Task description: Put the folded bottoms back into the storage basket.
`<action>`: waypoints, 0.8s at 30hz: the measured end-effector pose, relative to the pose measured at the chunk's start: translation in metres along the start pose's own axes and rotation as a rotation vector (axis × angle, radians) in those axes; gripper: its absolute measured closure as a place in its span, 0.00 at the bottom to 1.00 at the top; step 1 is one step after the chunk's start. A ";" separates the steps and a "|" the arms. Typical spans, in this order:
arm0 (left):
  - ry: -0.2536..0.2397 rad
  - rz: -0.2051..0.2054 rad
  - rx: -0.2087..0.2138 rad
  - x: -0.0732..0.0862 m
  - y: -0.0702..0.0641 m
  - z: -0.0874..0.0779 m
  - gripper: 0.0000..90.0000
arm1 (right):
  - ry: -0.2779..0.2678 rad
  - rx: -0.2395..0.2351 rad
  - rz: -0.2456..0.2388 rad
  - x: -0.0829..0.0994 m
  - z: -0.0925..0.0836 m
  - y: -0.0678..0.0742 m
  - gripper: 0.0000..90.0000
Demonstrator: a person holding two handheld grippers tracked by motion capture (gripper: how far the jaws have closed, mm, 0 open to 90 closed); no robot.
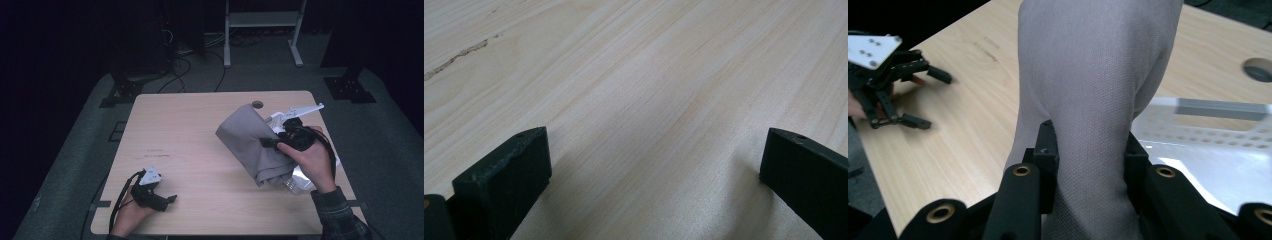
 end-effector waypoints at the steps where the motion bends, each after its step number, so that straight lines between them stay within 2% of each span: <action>1: 0.000 0.000 0.000 0.000 0.000 0.000 0.00 | 0.000 0.000 0.000 0.000 0.000 0.000 0.77; 9: -0.002 0.000 0.000 0.000 0.000 0.000 0.00 | -0.002 0.057 0.035 0.001 -0.020 -0.027 0.77; 24: -0.004 0.000 -0.002 0.000 0.000 0.000 0.00 | 0.025 0.126 0.055 0.012 -0.029 -0.061 0.77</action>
Point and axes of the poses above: each handheld gripper's, and its own axes: z roughly forward along the jaws, x roughly out of its underside, y roughly to its left, the point moved 6 cm from there along z, roughly forward along the jaws, and after that the axes turned 5 degrees about -x, right-handed, at the moved point
